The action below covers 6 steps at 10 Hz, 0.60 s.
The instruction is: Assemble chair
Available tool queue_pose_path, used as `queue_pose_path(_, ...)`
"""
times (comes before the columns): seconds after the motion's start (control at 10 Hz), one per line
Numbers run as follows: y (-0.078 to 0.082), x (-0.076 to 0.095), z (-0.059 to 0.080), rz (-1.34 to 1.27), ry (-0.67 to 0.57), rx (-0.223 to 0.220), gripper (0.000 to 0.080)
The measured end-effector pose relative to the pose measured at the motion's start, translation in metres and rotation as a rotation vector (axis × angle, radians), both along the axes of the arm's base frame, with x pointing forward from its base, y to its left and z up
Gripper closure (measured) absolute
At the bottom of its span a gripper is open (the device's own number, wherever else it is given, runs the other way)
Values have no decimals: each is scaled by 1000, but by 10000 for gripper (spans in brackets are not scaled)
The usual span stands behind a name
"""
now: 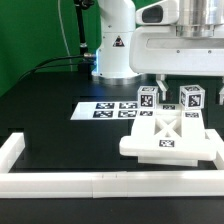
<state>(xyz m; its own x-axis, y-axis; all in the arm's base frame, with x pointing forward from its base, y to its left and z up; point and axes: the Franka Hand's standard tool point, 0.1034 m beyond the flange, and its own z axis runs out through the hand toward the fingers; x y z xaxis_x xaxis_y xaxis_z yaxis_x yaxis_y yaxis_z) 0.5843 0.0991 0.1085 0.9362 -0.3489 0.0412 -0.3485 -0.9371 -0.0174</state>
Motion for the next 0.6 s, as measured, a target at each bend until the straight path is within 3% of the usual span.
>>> queue_pose_path(0.1, 0, 0, 0, 3, 0, -1, 267)
queue_pose_path(0.2, 0, 0, 0, -18, 0, 2, 267)
queue_pose_path(0.3, 0, 0, 0, -123, 1, 8, 461)
queue_pose_path(0.4, 1, 0, 0, -194, 1, 11, 528)
queue_pose_path(0.6, 1, 0, 0, -359, 1, 18, 528)
